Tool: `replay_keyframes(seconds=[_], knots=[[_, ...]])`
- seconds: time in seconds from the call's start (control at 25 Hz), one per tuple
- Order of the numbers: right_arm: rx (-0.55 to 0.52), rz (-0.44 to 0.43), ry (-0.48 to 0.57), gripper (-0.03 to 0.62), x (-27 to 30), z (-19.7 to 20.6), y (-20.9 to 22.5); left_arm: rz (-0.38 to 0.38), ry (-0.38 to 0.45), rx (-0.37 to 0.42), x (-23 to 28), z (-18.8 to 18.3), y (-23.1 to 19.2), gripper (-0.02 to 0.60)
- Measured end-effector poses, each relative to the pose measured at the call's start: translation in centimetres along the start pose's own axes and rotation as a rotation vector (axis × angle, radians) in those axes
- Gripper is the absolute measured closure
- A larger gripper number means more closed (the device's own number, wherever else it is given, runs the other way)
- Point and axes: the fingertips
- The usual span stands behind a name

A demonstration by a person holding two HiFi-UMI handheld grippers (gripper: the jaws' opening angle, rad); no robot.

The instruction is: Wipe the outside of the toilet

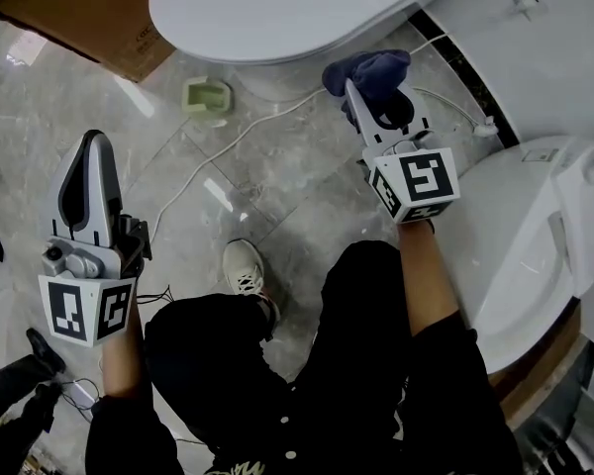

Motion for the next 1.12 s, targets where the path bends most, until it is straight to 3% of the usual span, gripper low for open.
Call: replay_keyframes(seconds=[0.28,0.52,0.92,1.12], knots=[[-0.006,-0.016,0.017,0.484,2.5,0.5,0.4,-0.042,-0.010,0.010,1.4,4.0,0.6,0.572],[-0.027,-0.032,0.028,0.484,4.4,1.3,0.0,-0.021,-0.004,-0.011,1.9,6.1,2.1,0.572],[-0.074,-0.018,0.063,0.484,5.2,1.9,0.2,-0.006,0.005,-0.073,2.1,7.5,3.1,0.572],[-0.034,-0.011,0.067,0.484,6.0,3.8,0.6,-0.004,0.004,-0.108,2.0,8.3,3.0,0.571]])
Point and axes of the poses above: the fingertips, and each gripper's own axes: x forward along the fingers, y to its right, z out of its underside, and after that the axes turned 5 degrees about -z, right-handed
